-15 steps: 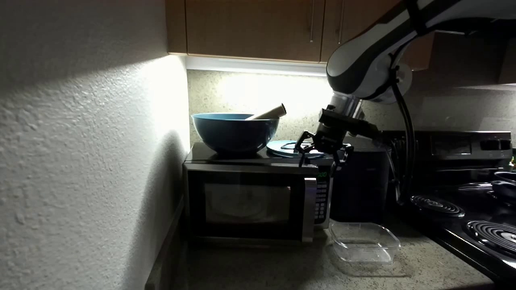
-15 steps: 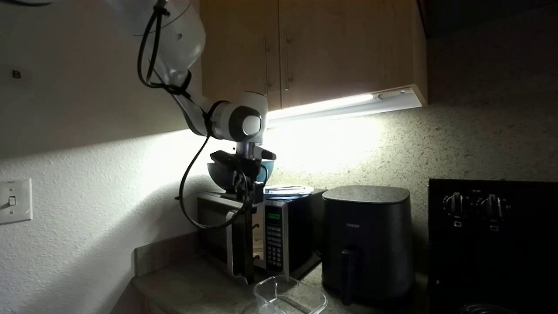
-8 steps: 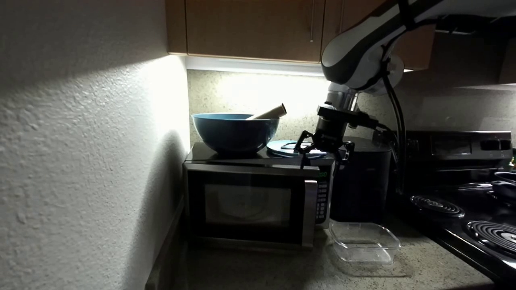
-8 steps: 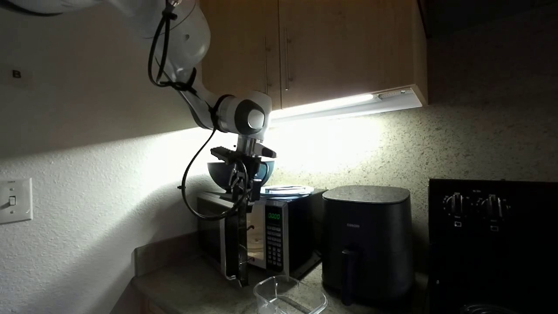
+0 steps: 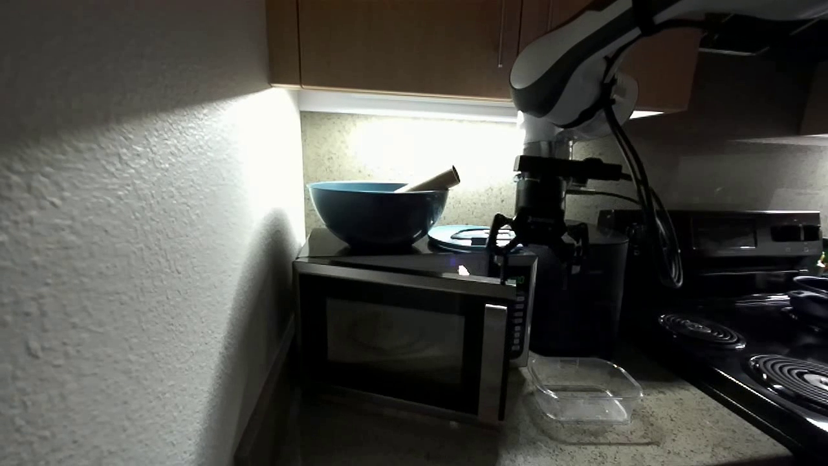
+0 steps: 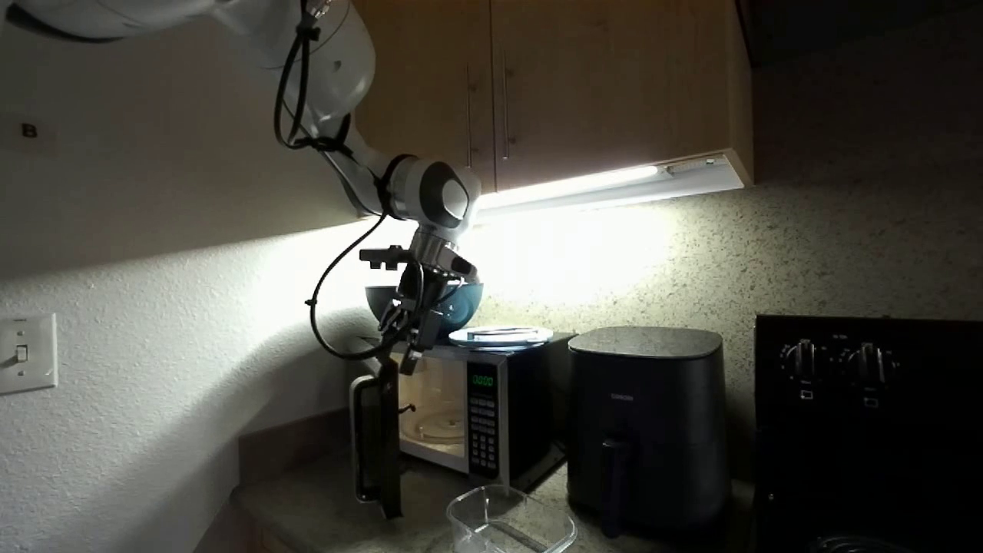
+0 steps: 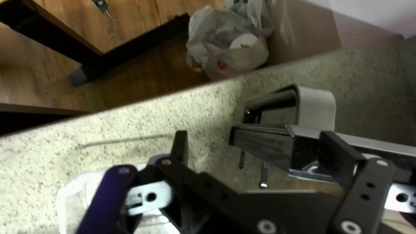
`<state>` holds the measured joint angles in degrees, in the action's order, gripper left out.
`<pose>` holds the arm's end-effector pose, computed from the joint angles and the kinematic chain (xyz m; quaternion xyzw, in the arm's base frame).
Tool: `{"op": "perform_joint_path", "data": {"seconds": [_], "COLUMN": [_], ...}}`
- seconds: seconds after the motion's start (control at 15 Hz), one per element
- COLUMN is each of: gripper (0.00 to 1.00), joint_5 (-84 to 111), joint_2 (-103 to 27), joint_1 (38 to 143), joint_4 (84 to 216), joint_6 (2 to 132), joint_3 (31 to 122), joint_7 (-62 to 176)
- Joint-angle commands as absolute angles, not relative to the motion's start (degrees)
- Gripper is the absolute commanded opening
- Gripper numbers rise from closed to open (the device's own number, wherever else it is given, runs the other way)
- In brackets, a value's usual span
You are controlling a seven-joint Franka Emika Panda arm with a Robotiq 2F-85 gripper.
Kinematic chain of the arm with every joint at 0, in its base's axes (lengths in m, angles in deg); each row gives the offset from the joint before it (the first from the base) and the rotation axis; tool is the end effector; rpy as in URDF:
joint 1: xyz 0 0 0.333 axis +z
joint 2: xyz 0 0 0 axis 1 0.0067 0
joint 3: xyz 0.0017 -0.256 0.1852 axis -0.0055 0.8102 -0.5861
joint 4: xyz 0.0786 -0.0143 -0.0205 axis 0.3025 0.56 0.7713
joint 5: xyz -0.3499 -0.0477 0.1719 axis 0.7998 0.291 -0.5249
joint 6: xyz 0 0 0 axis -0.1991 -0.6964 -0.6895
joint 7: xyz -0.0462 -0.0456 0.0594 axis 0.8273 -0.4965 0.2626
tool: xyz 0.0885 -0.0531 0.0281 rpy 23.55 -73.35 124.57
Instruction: Put the clear lunch box inside the microwave
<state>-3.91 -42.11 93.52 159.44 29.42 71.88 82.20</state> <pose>0.5816 0.0668 0.4186 -0.9488 0.2510 0.1761 0.0764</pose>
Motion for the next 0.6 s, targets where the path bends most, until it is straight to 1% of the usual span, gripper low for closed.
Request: {"op": "perform_joint_path", "data": {"seconds": [0.0, 0.33, 0.47, 0.53], "gripper": [1.0, 1.0, 1.0, 1.0], "joint_5": [-3.77, -2.07, 1.38, -1.41], "joint_2": [-39.9, -35.81, -35.58, -36.63], "joint_1": [93.17, 93.57, 94.85, 94.2], "joint_4": [156.42, 151.61, 151.5, 153.09], "joint_6": [16.9, -0.78, 0.33, 1.71], "joint_3": [71.67, 71.75, 72.1, 72.28], "joint_7": [82.03, 80.24, 81.97, 81.77]}}
